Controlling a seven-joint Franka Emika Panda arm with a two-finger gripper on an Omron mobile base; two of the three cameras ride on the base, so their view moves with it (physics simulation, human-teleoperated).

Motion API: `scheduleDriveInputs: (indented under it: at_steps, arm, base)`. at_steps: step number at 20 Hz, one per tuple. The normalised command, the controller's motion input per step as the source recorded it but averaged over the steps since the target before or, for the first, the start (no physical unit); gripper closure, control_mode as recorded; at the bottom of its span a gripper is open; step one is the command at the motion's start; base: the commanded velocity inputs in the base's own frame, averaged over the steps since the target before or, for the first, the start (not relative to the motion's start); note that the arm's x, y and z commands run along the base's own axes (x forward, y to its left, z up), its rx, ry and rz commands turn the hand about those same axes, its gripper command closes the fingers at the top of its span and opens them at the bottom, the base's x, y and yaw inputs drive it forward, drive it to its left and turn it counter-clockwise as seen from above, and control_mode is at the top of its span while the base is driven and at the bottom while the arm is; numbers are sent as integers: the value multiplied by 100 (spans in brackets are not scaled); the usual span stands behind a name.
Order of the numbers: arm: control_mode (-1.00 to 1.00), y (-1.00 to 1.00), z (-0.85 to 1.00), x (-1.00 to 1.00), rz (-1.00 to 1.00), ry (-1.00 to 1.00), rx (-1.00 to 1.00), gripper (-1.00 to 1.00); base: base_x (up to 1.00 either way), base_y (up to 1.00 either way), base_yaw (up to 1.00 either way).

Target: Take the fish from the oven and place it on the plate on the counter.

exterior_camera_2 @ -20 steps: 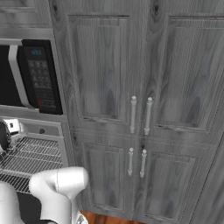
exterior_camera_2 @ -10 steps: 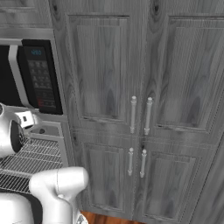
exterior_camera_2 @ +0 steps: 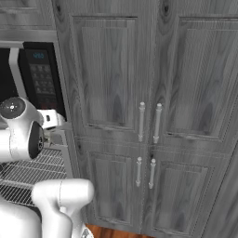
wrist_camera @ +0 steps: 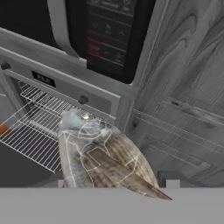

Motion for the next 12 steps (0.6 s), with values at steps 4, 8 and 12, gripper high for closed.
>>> scheduleDriveInputs:
  at_steps: [4,8,12]
  arm:
    - [-100,-56,37,-2,-26,12,4,100]
    - [-100,-44,3,0,-31,25,0,100]
    - [-100,-35,0,-3,-31,20,0,100]
  base:
    - [0,0,0]
    - [0,0,0]
    - [0,0,0]
